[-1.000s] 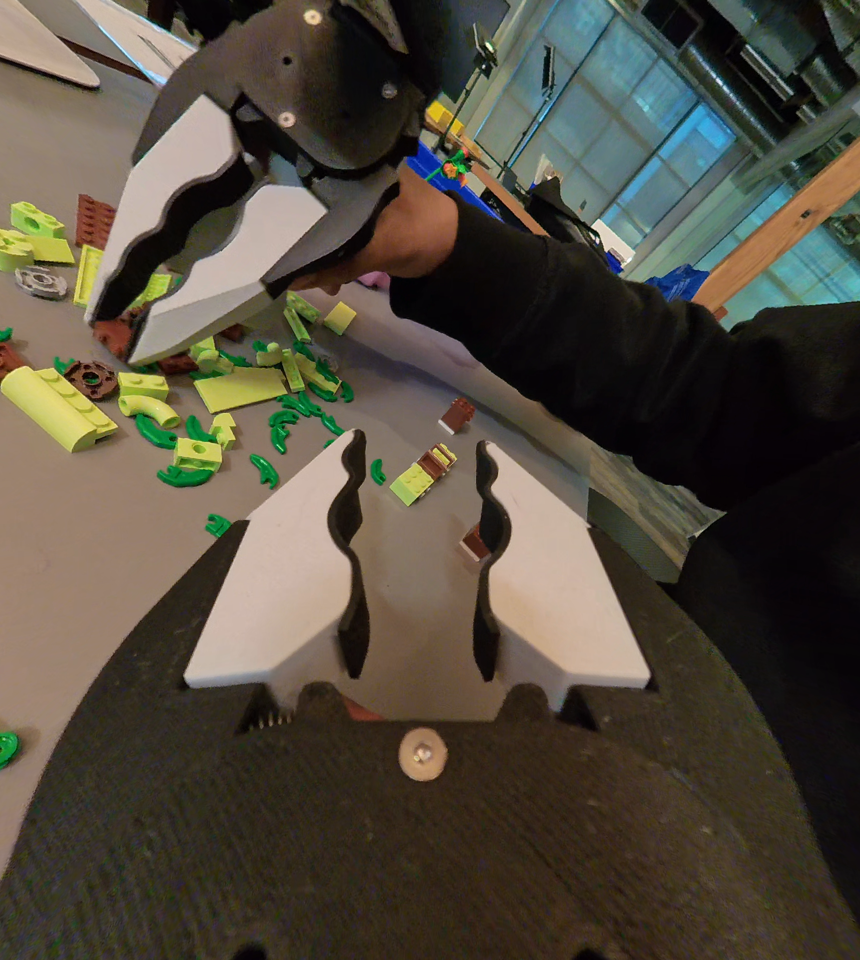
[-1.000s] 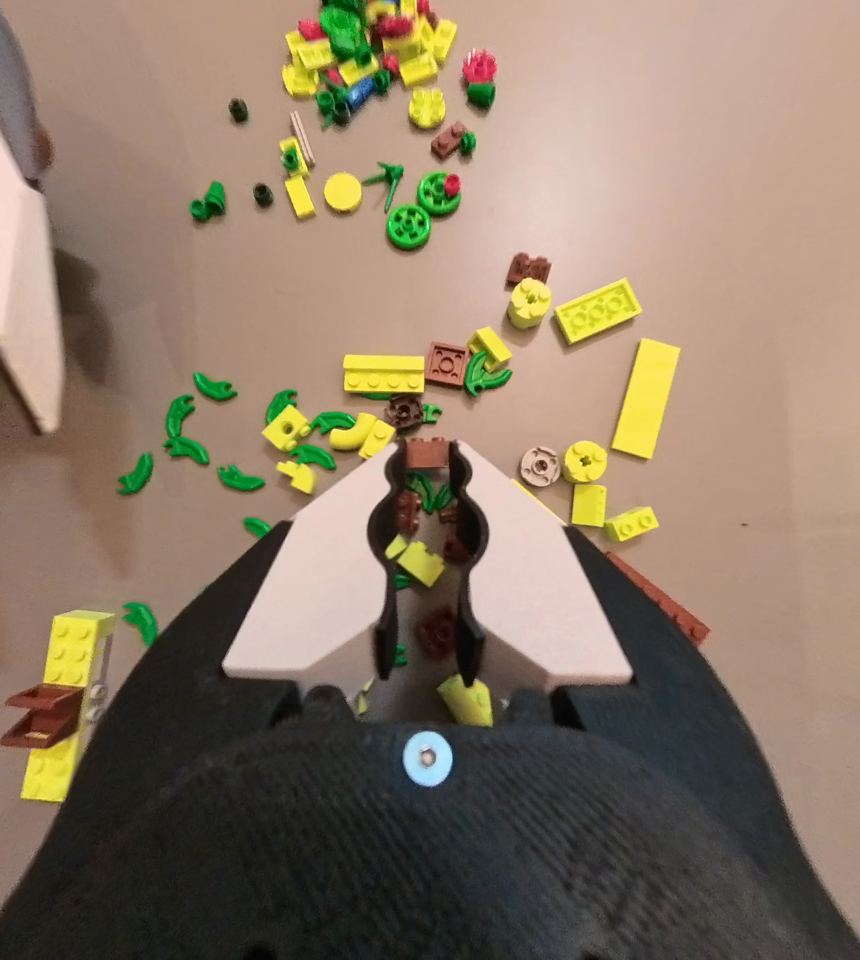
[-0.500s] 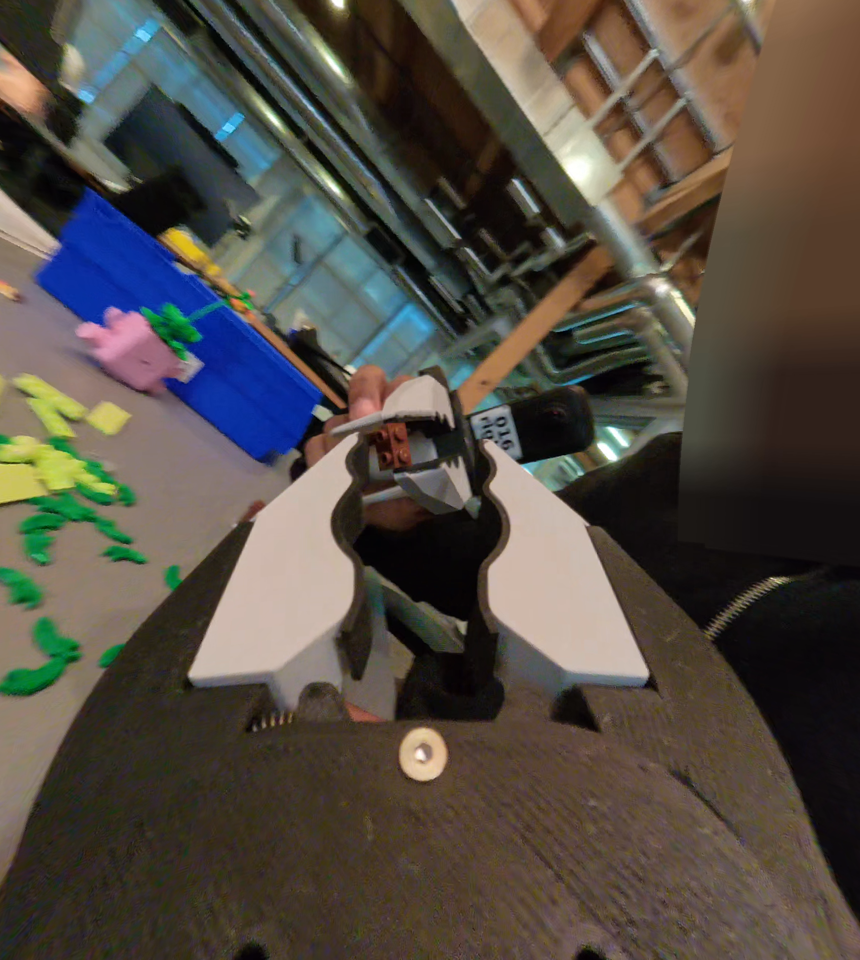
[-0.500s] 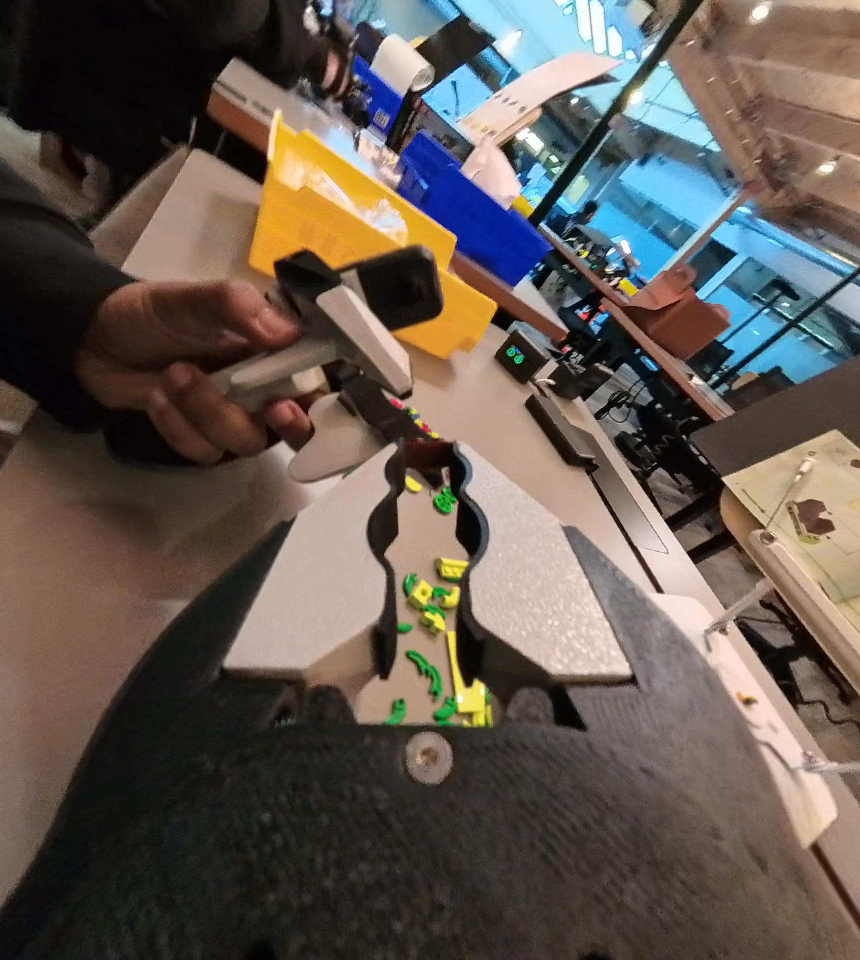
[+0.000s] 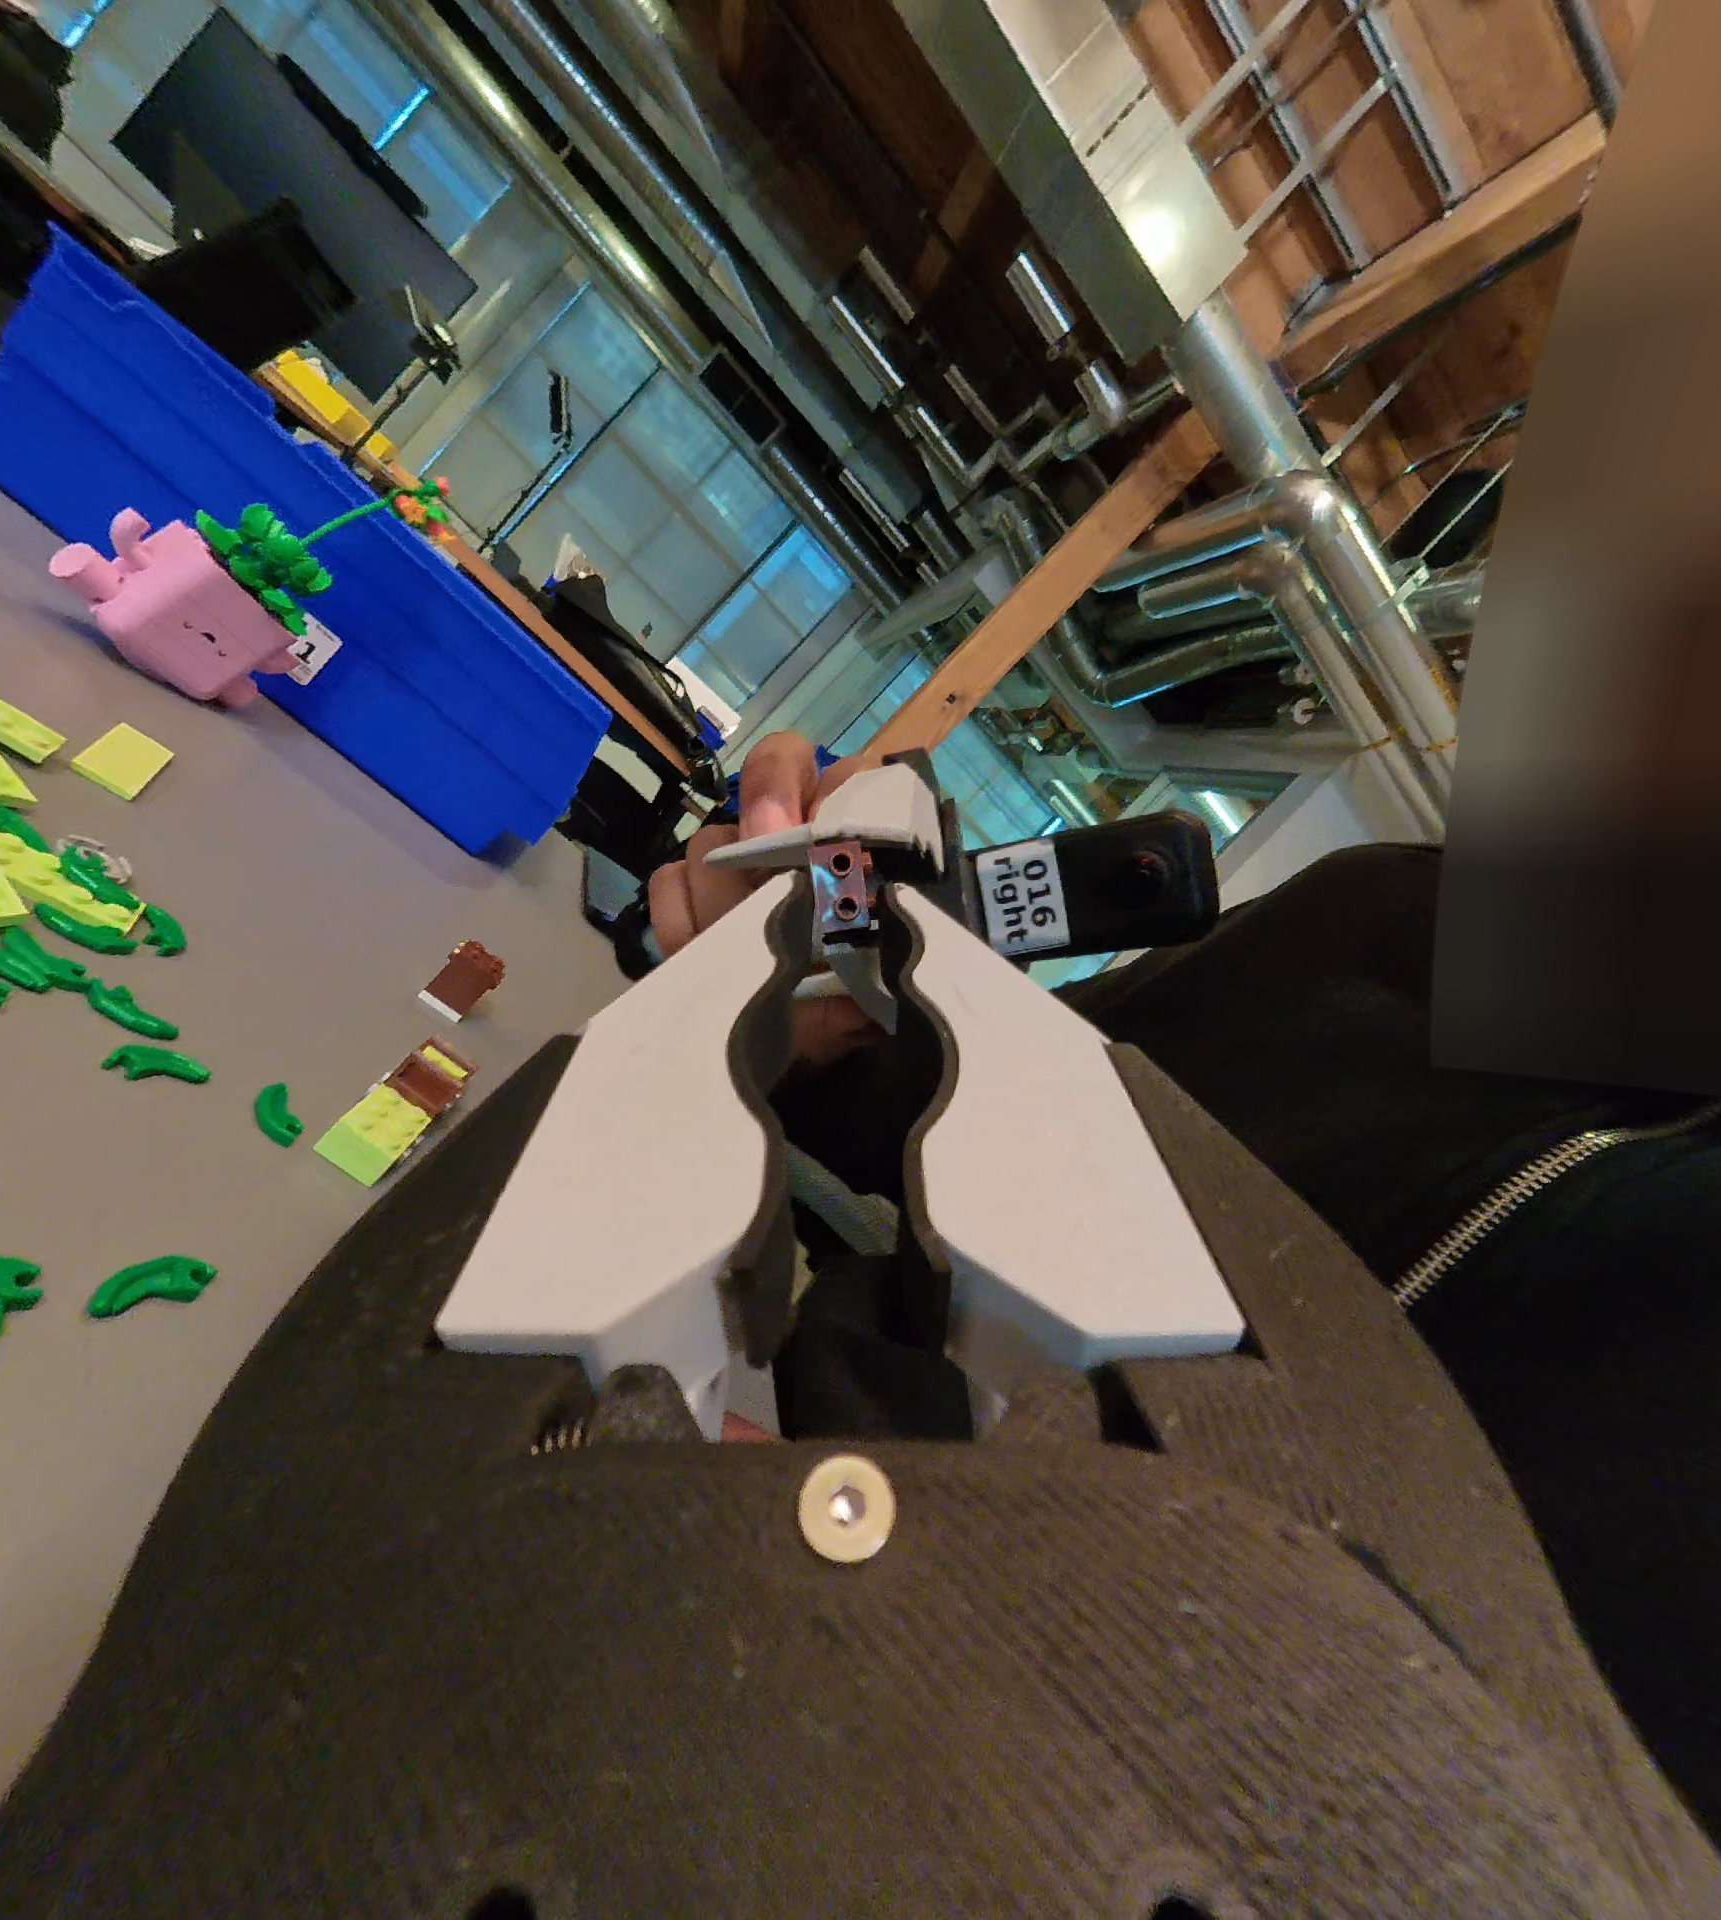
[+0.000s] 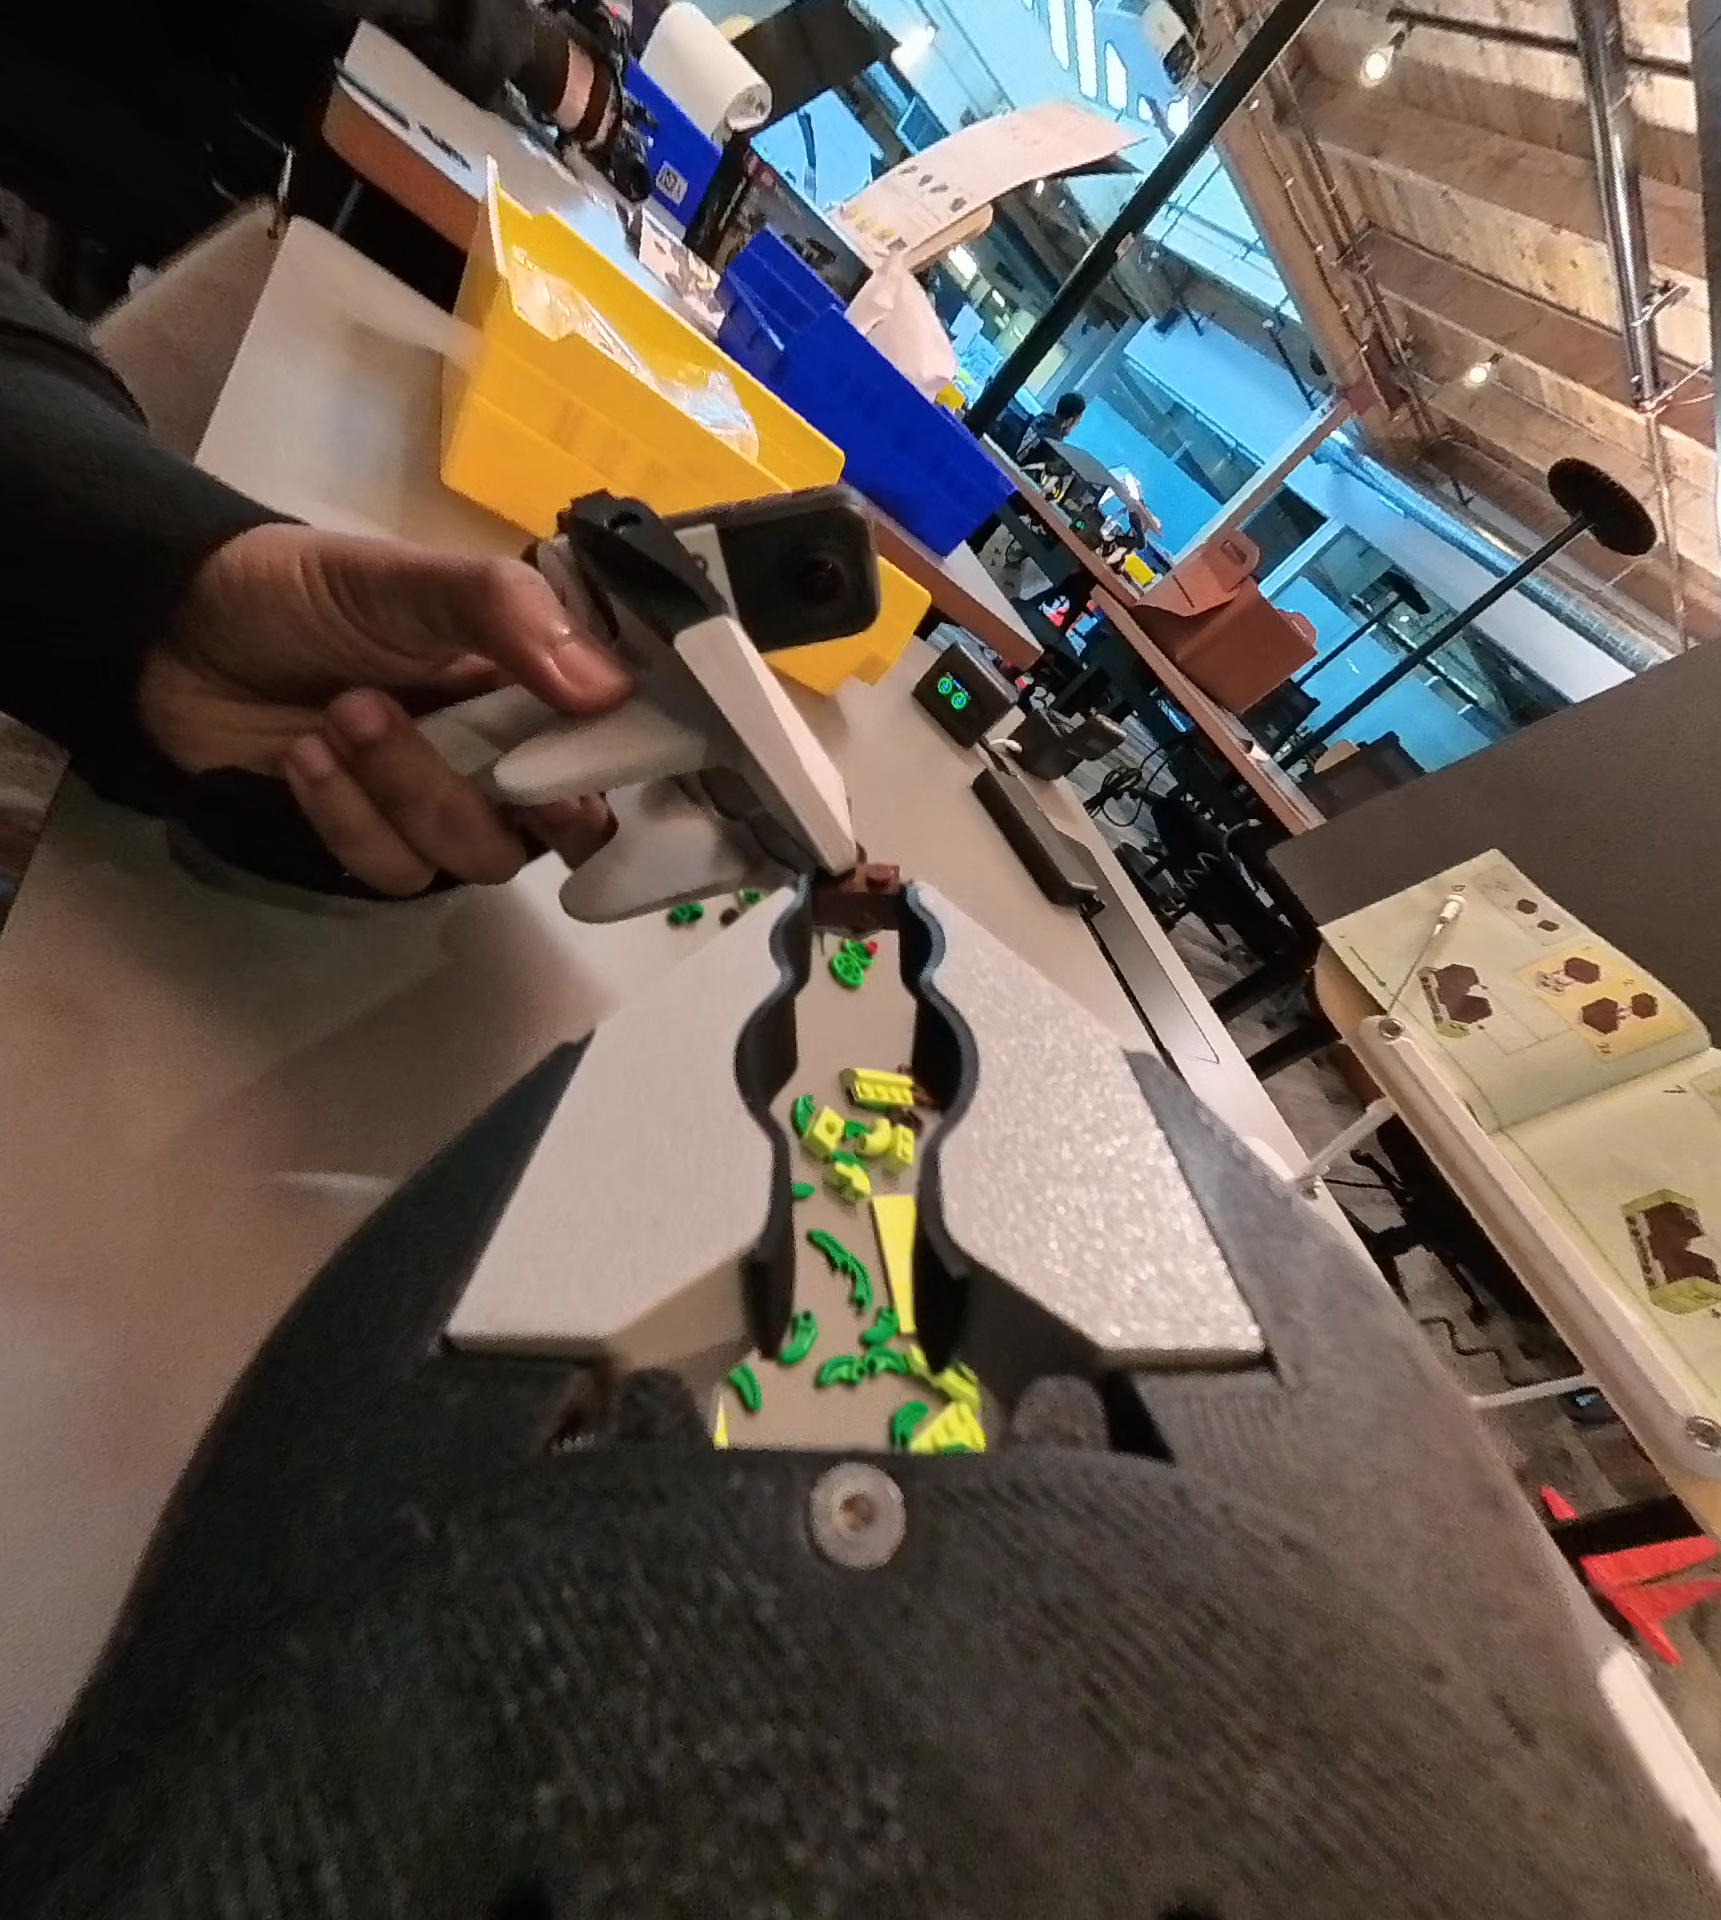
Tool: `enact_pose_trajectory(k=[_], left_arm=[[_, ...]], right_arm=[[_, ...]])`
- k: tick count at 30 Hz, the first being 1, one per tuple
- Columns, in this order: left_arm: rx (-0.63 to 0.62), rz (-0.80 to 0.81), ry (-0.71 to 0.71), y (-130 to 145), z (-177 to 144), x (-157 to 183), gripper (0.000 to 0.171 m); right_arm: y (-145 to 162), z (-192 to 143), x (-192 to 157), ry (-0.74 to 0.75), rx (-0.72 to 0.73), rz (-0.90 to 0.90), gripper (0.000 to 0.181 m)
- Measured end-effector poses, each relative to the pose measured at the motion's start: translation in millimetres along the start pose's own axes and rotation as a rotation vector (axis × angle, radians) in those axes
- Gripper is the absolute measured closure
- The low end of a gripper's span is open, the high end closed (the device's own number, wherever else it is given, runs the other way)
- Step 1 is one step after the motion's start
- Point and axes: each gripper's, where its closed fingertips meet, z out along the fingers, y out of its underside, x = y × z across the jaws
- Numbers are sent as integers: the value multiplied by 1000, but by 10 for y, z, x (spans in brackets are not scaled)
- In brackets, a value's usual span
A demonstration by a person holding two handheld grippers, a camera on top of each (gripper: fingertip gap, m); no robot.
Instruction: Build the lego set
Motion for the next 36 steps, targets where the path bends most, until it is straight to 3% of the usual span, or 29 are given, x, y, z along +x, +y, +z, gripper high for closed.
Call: enact_pose_trajectory(k=[6, 11, 17, 20, 23, 24, 27, 31, 34, 36], left_arm=[[-86, 33, -191, 105, -36, -283, 164], [-307, 119, -373, 363, -79, -521, 164], [-453, 110, -340, 655, 5, -505, 164], [-482, 109, -333, 714, 22, -492, 164], [-489, 116, -325, 726, 23, -485, 164], [-478, 115, -316, 712, 32, -473, 162], [-418, 139, -326, 615, 39, -479, 138], [-478, 267, -392, 672, 37, -532, 136], [-573, 363, -448, 808, 67, -572, 136], [-627, 412, -481, 880, 75, -603, 136]], right_arm=[[293, -116, -14, -51, -187, -104, 175], [493, -240, -104, -160, -345, -429, 164], [596, -288, -406, -350, -369, -641, 160], [607, -293, -518, -398, -358, -691, 173], [607, -304, -531, -408, -366, -699, 174], [605, -316, -516, -408, -376, -671, 174], [689, -386, -350, -369, -454, -465, 174], [934, -591, -349, -433, -597, 69, 174], [876, -630, -469, -507, -567, 445, 174], [867, -606, -455, -497, -529, 548, 174]])
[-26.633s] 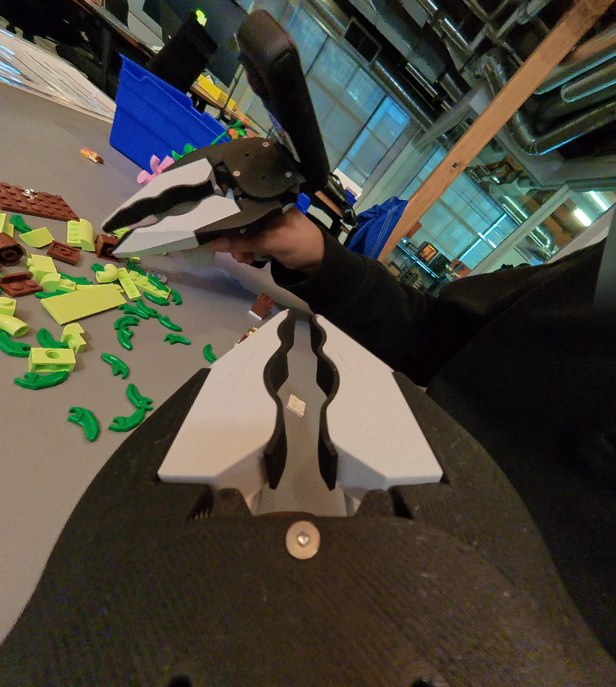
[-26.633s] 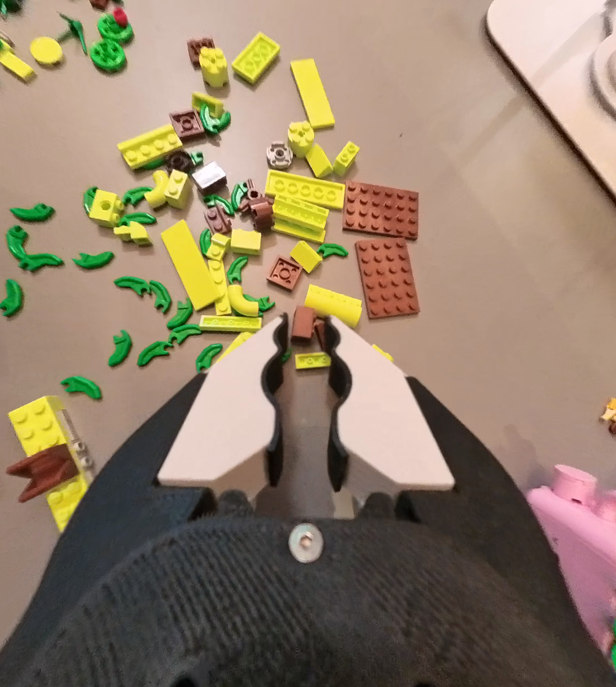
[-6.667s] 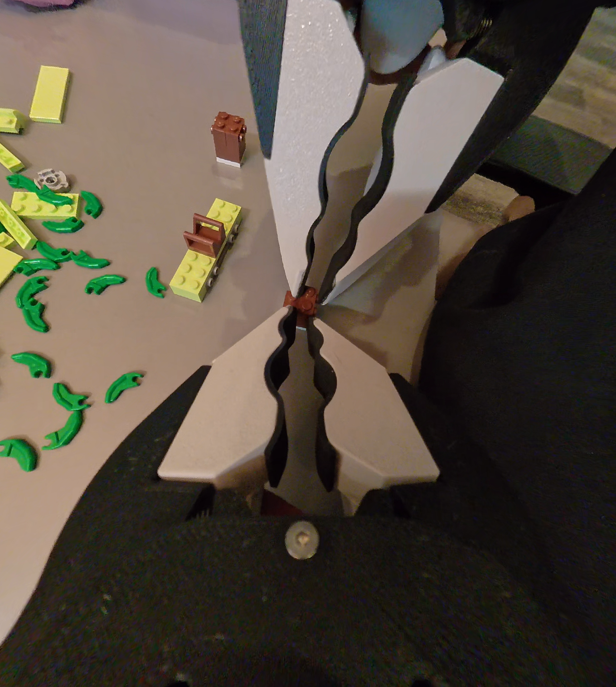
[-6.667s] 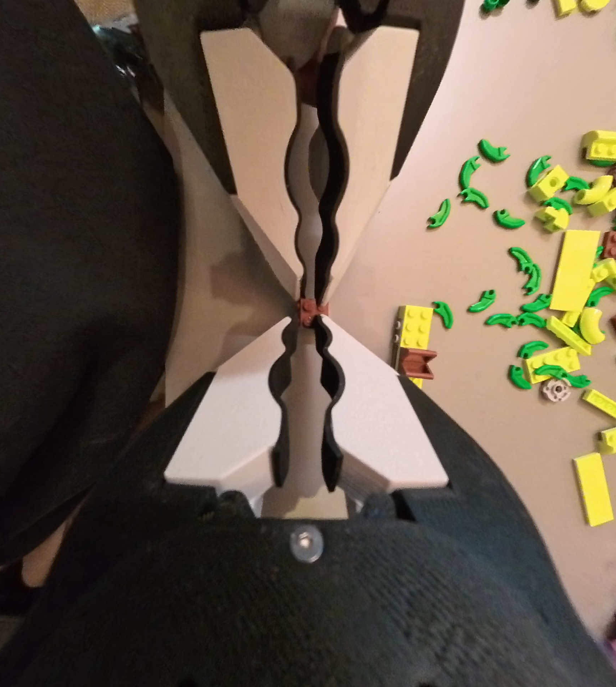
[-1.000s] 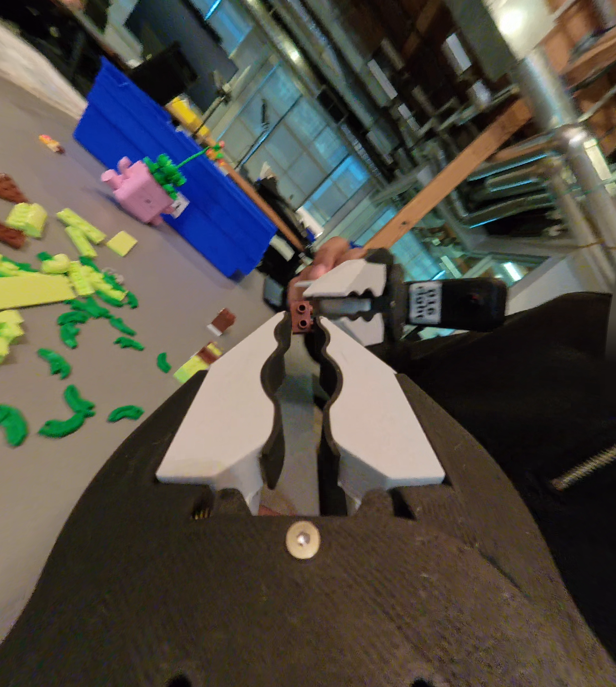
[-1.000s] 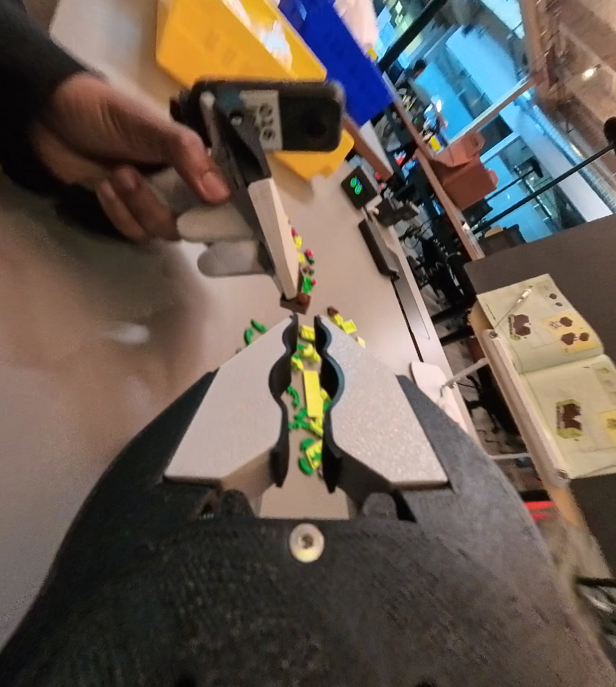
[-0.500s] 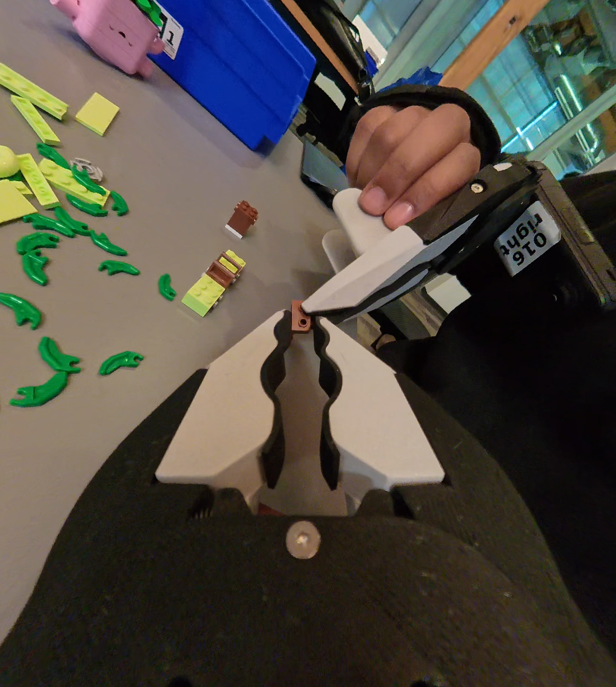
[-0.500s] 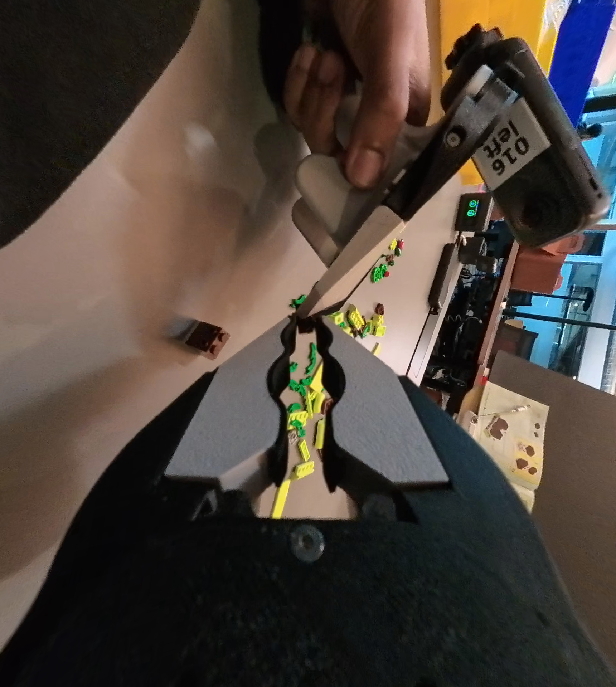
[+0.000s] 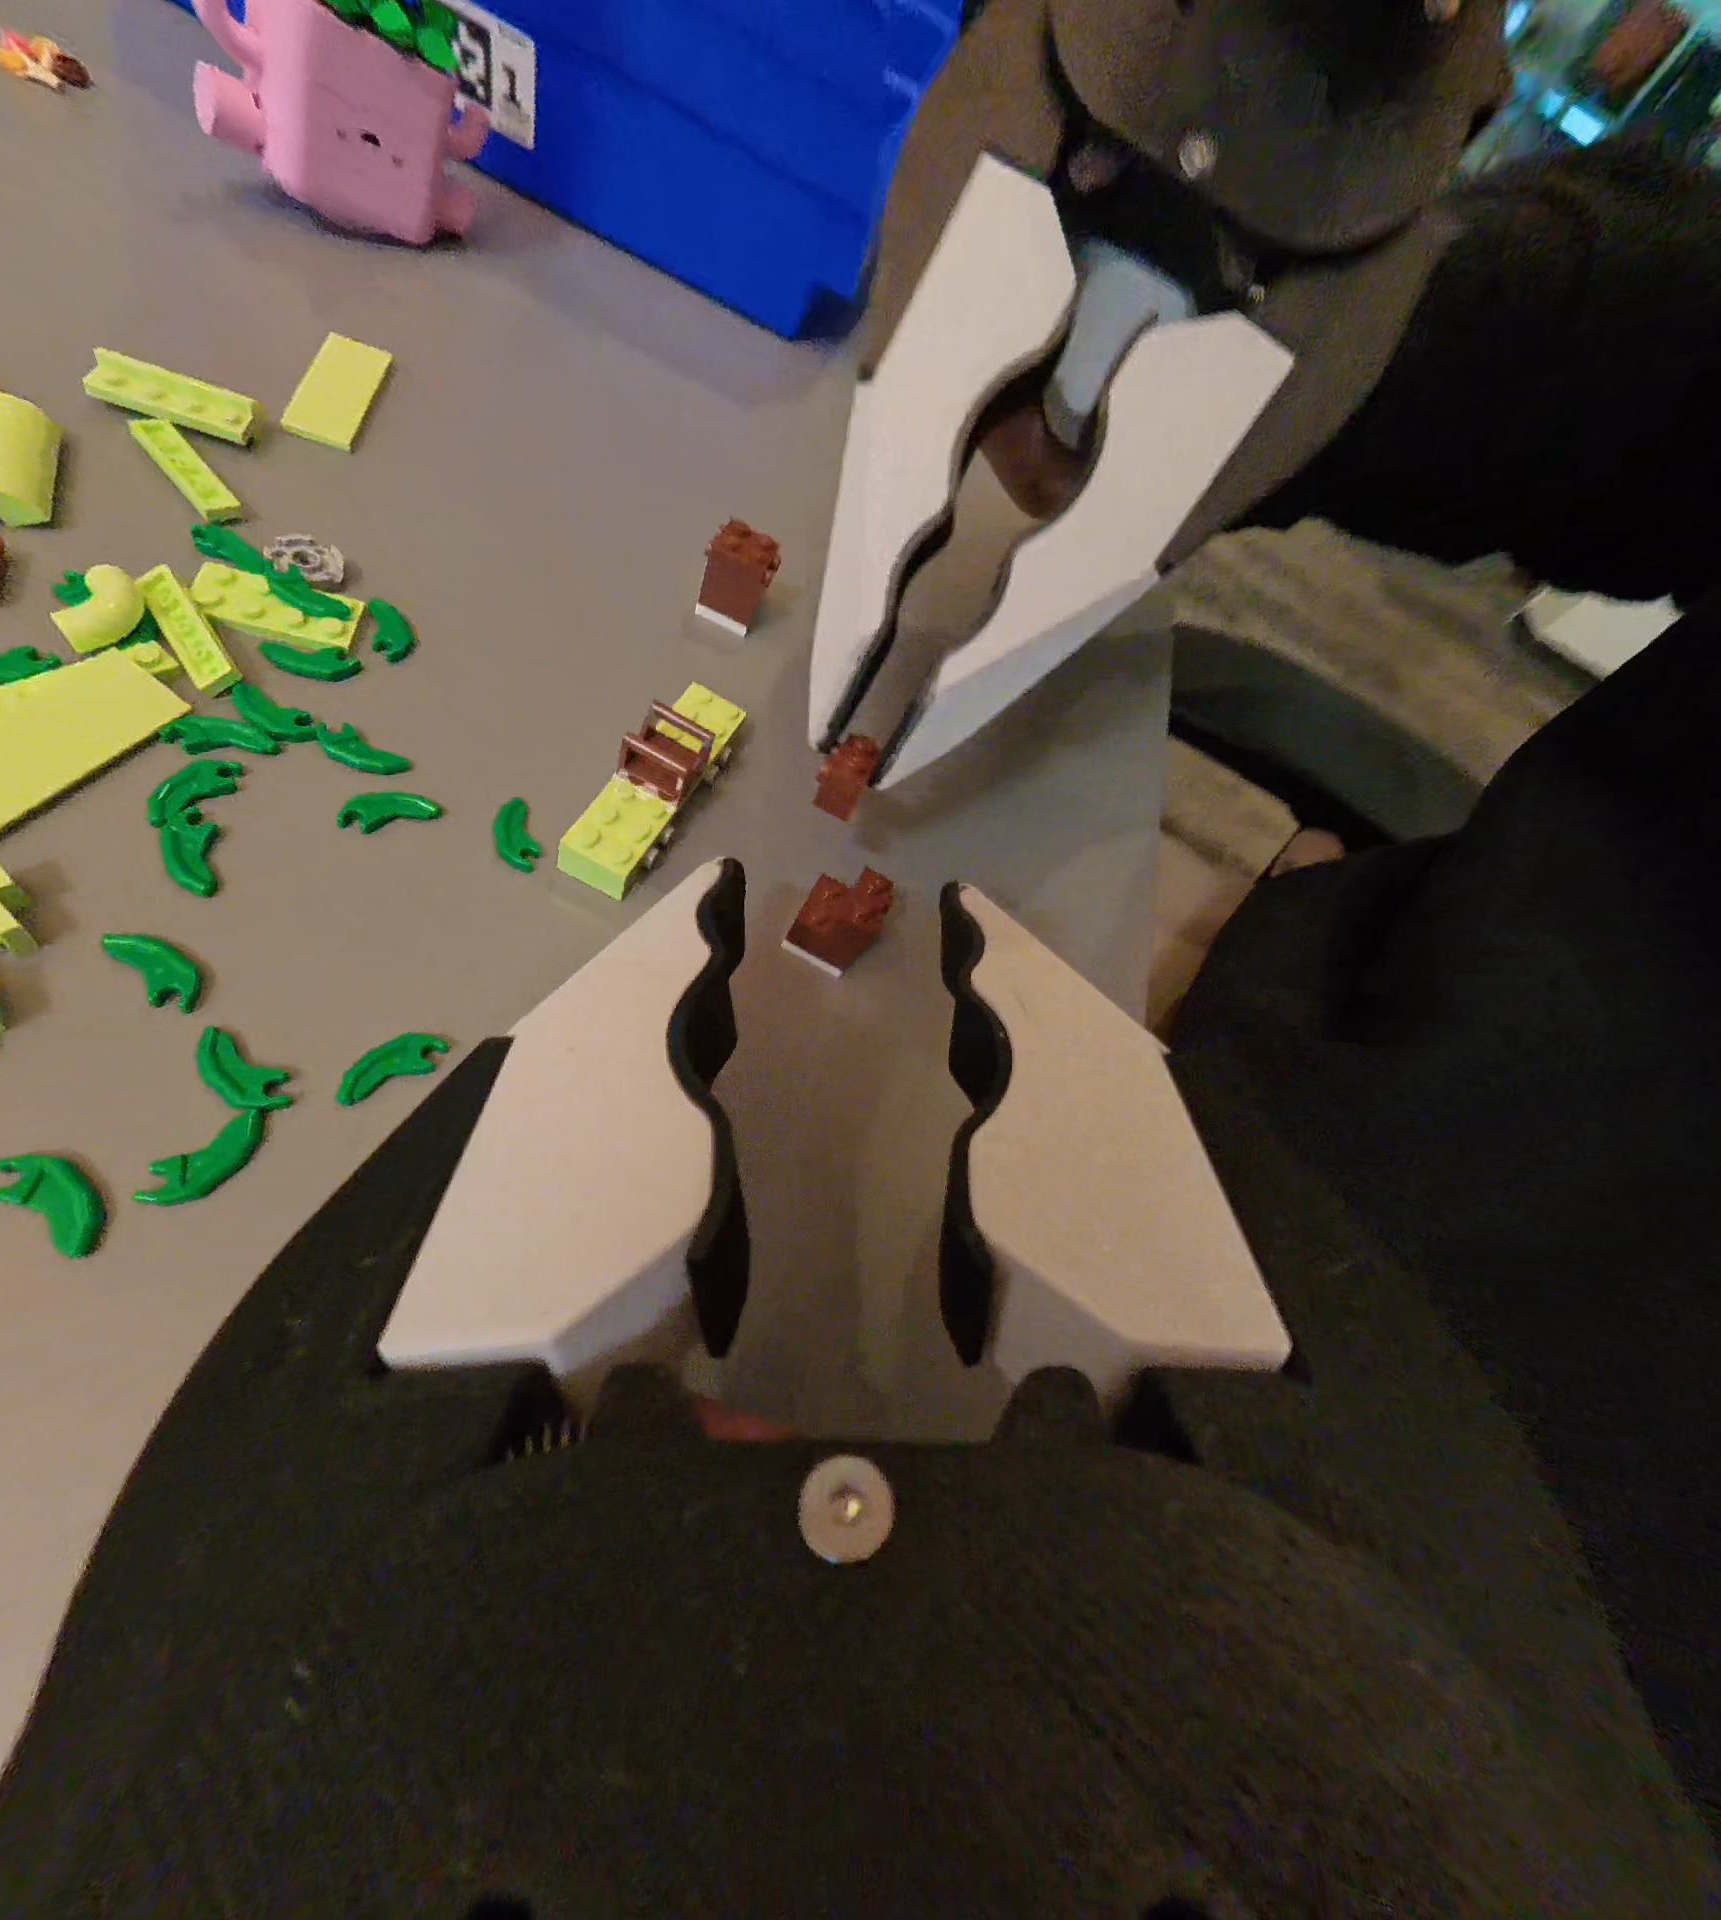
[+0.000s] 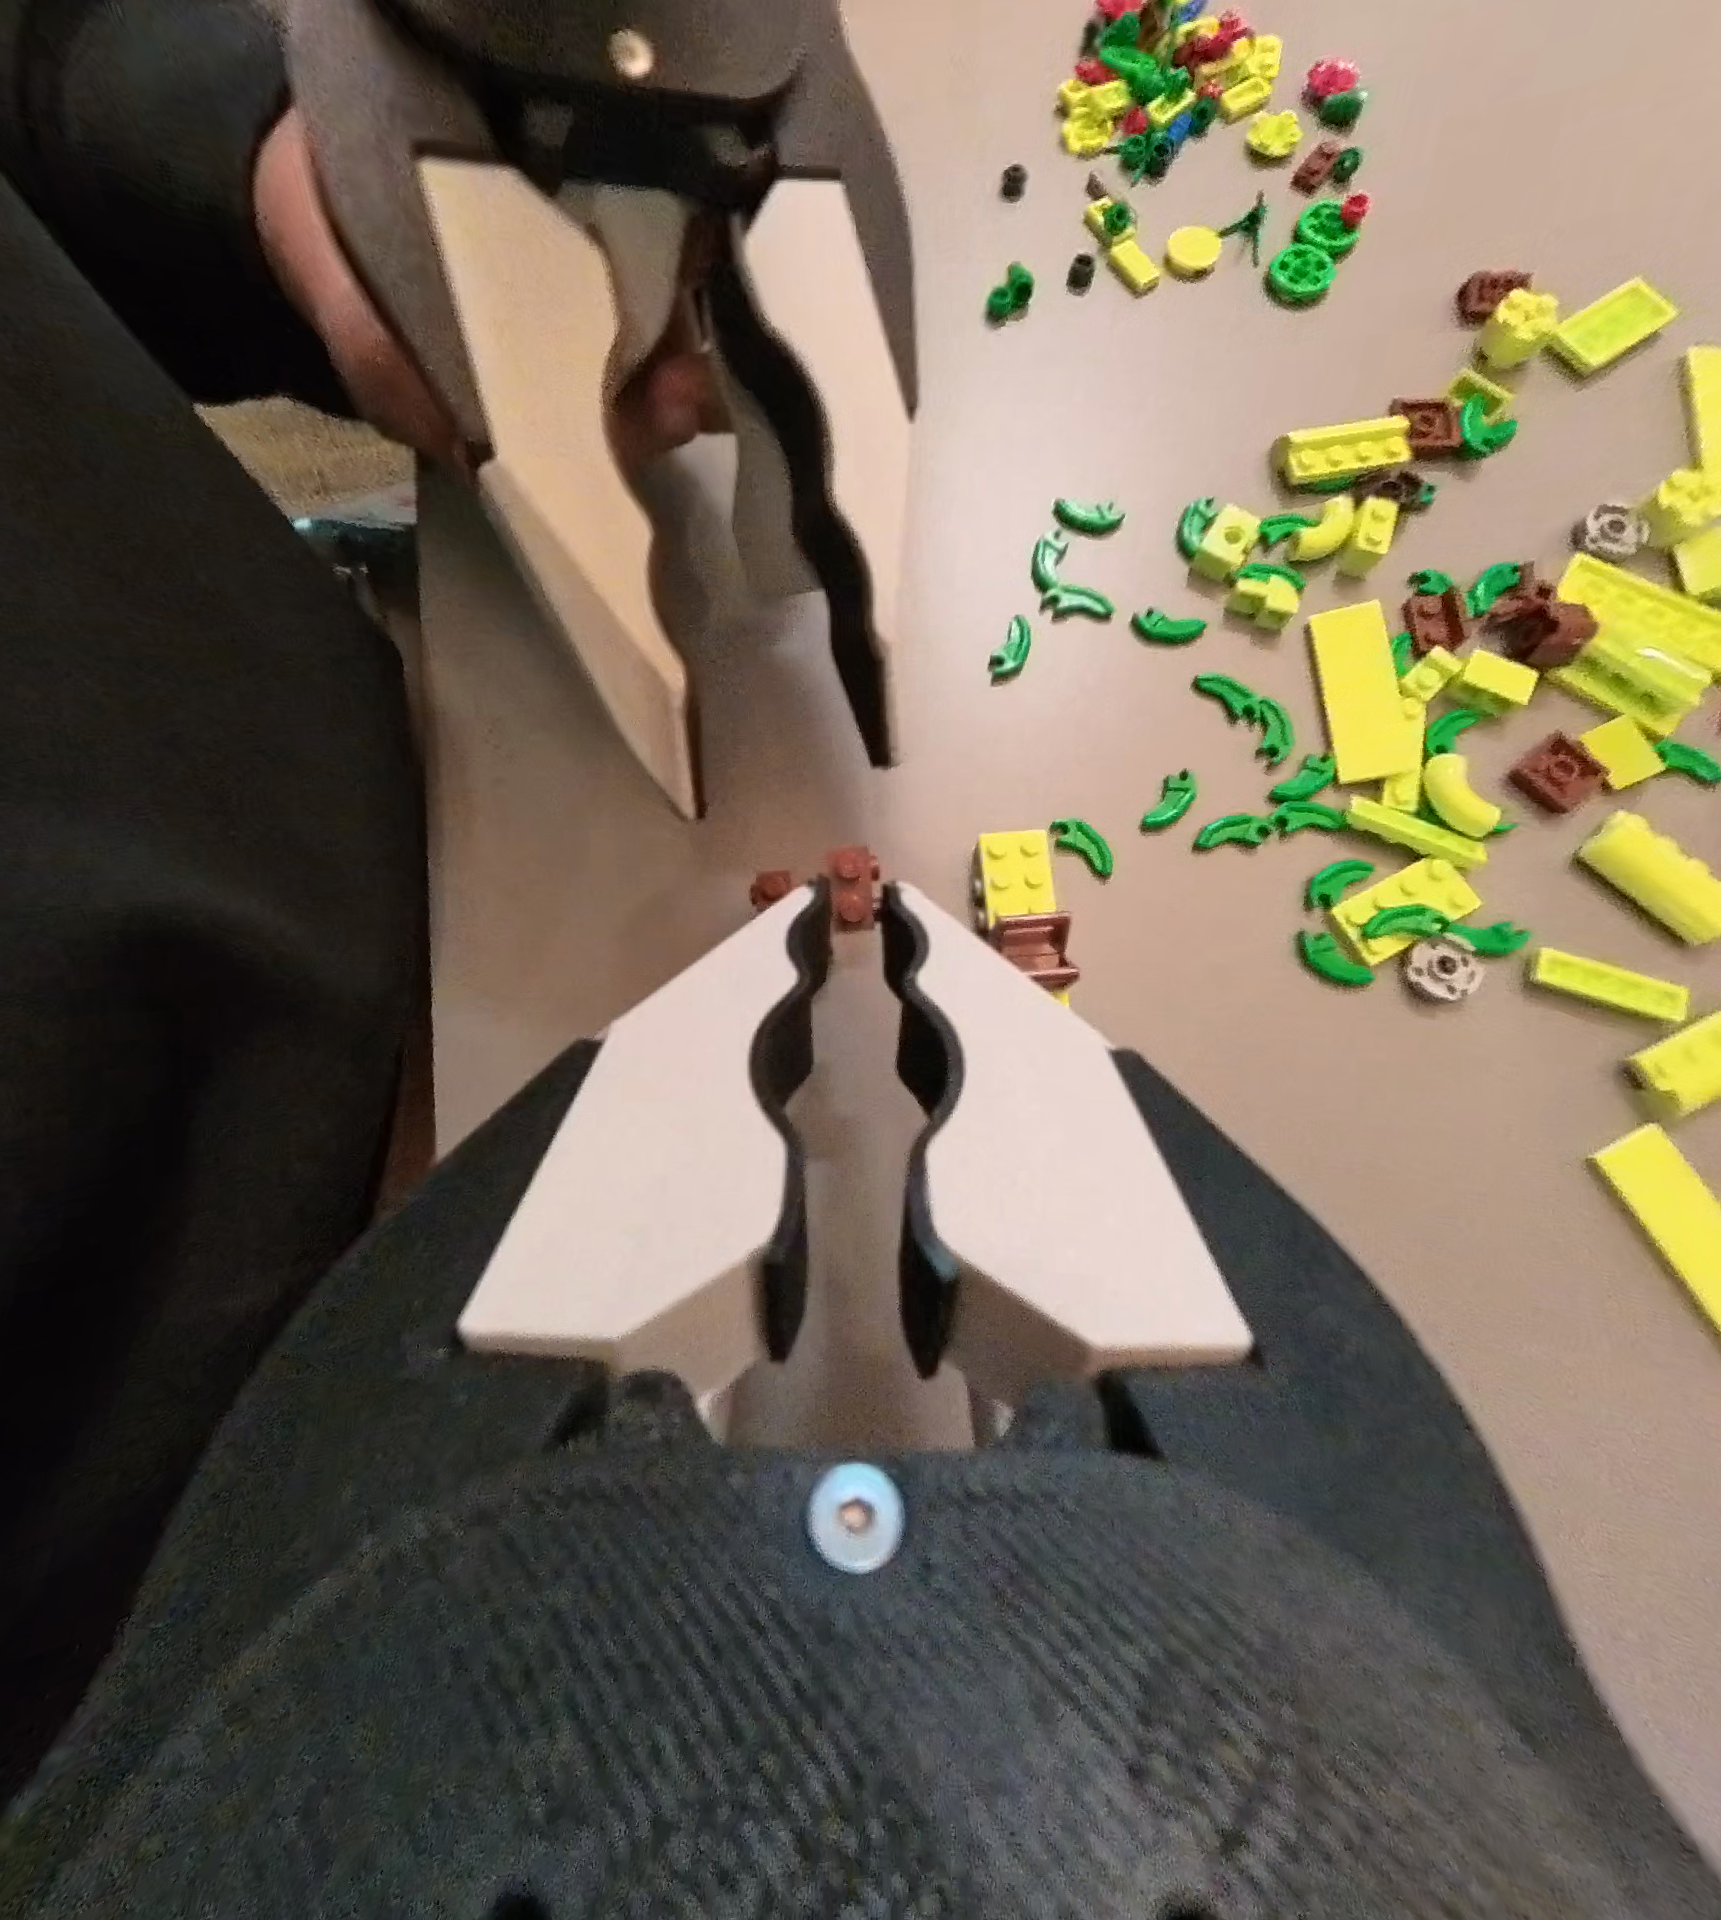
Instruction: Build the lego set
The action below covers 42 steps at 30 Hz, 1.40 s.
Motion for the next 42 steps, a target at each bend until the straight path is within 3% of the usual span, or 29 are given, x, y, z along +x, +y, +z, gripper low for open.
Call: enact_pose_trajectory(k=[9, 20, 31, 42], left_arm=[[-115, 71, -80, 138, 114, -23, 140], [-165, 100, -97, 203, 158, -19, 143], [-164, 88, -91, 203, 157, -21, 143], [-144, 68, -81, 180, 142, -24, 143]], right_arm=[[146, 198, -72, -83, -51, 74, 173], [169, 154, -128, -123, -82, 116, 171], [406, 77, 79, -9, -172, 110, 167], [390, 199, 198, 118, -186, 26, 170]])
